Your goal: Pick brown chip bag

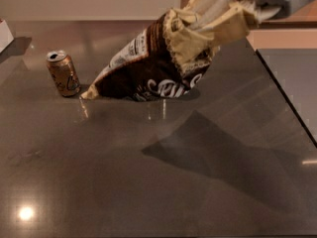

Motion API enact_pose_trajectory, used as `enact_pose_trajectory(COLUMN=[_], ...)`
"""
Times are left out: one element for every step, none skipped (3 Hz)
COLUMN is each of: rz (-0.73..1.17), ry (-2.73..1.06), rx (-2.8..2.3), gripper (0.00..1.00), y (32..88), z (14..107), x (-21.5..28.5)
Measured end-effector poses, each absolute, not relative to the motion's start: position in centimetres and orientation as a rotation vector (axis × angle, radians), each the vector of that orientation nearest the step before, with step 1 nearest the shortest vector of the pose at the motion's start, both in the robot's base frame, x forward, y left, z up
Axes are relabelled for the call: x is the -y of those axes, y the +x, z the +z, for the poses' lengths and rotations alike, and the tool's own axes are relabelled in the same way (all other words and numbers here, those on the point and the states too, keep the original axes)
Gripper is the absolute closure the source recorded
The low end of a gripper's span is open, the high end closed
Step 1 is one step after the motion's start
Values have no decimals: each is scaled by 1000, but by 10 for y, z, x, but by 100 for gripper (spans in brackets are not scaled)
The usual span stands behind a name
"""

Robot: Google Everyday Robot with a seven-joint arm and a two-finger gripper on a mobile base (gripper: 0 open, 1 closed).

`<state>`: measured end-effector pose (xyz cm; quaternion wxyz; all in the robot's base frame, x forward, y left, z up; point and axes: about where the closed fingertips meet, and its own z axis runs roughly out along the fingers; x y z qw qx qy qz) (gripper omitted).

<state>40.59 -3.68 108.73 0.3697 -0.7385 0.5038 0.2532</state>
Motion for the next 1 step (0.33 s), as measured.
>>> enact_pose_trajectory(rz=[628], ry=[-1885], rx=[-1278], gripper=[100], y=[407], z=[1096], x=[35])
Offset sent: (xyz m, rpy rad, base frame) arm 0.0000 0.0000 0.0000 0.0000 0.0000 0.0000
